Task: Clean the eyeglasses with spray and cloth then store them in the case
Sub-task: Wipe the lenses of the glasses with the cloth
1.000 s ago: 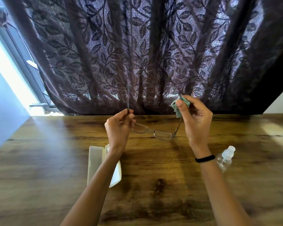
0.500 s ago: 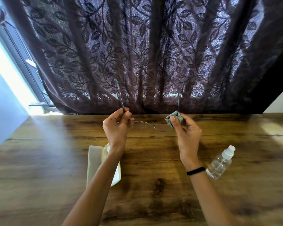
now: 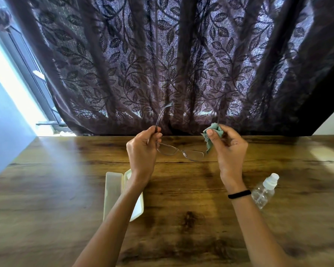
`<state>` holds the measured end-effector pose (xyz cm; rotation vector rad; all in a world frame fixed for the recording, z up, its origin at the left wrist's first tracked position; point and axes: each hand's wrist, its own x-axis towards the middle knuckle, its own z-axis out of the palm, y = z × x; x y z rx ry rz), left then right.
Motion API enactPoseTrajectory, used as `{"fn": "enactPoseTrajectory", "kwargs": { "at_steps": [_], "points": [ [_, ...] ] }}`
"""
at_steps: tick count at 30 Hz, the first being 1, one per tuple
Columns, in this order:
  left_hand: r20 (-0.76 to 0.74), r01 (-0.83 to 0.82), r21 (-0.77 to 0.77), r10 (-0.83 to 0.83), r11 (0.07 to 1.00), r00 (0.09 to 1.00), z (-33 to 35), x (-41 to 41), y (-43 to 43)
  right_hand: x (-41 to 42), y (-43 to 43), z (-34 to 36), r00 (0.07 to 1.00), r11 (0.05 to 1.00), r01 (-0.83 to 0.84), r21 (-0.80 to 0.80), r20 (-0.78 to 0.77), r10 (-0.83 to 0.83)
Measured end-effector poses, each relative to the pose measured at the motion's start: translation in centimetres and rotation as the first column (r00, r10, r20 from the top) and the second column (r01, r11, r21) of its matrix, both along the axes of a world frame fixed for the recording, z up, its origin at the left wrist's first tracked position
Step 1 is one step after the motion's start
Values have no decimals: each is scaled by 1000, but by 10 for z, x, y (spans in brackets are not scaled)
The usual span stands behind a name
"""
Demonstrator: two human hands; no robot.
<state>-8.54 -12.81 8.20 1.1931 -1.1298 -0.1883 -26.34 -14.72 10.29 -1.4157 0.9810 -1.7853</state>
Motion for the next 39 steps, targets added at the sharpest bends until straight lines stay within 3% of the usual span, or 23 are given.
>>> {"fn": "enactPoseTrajectory", "kwargs": {
  "at_steps": [4, 11, 15, 19, 24, 27, 31, 35, 39],
  "points": [
    [99, -28, 4, 28, 1000, 995, -7, -1, 0, -4, -1, 16, 1000, 998, 27, -52, -10, -28],
    [89, 22, 7, -22, 1000, 996, -8, -6, 2, -3, 3, 33, 980, 970, 60, -235, -170, -102],
    [80, 40, 28, -42, 999, 996, -8, -7, 4, 2, 9, 38, 984, 942, 54, -332, -144, -107],
    [17, 56, 51, -57, 997, 998, -7, -7, 3, 4, 14, 44, 999, 944, -19, -331, -48, 4],
    [-71, 85, 70, -80, 994, 994, -4, -7, 2, 2, 22, 55, 963, 949, -219, -225, 104, 247],
    [-147, 130, 113, -113, 985, 983, -5, -5, 0, -2, 25, 55, 927, 927, -360, -109, 72, 368],
    [-100, 102, 177, -85, 979, 991, -8, 2, -4, -7, 23, 54, 863, 865, -498, 63, 132, 487],
    [-39, 61, 237, -53, 970, 998, -8, 4, -6, -7, 21, 55, 830, 802, -545, 244, 294, 474],
    [-11, 13, 208, -11, 978, 1000, -6, 3, -4, -1, 20, 54, 827, 767, -524, 369, 434, 356]
  ]
}}
